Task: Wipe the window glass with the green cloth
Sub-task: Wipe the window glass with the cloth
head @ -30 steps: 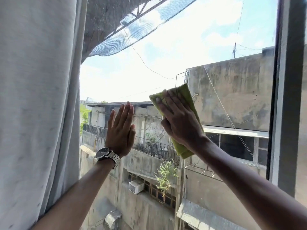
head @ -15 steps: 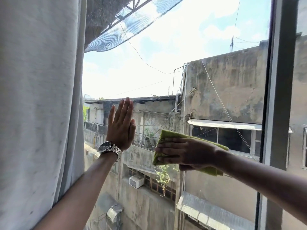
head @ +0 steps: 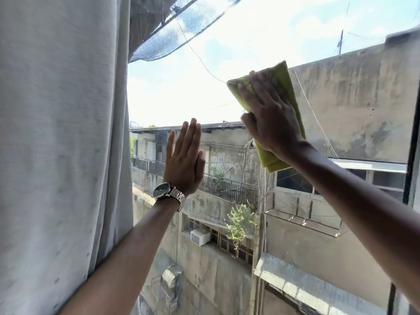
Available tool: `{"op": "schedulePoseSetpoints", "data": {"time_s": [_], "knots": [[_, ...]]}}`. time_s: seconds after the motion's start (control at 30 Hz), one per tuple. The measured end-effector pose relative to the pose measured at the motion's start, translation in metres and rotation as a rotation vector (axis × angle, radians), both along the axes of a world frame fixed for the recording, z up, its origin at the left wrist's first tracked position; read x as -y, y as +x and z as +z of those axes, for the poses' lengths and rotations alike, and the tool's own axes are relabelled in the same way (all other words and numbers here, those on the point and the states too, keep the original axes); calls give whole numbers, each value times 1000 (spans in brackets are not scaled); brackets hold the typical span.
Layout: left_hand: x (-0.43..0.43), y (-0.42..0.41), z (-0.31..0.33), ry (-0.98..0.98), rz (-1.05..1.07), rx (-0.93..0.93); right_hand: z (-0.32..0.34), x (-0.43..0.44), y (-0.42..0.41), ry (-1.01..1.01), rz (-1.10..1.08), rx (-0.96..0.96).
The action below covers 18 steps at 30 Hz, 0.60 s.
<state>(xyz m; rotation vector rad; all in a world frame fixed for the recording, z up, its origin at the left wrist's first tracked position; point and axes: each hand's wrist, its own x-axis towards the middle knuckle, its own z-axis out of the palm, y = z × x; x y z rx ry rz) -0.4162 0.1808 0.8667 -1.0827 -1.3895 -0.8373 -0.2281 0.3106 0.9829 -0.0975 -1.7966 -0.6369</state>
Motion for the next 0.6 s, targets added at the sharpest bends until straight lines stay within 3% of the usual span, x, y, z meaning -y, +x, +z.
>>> {"op": "schedulePoseSetpoints", "data": {"time_s": [0.07,0.17,0.5,0.6], "knots": [[-1,-2,-1,7,-1,-5,-20,10,-14,-83,40,-69],[-2,-3,0,11,-7,-20,-50,9,-22,-47,25,-39],[-1,-4,0,3,14,-2,-212,5,2,292,-104,438],[0,-1,0,12,-4,7,-228,-6,8,452,-129,603]]}}
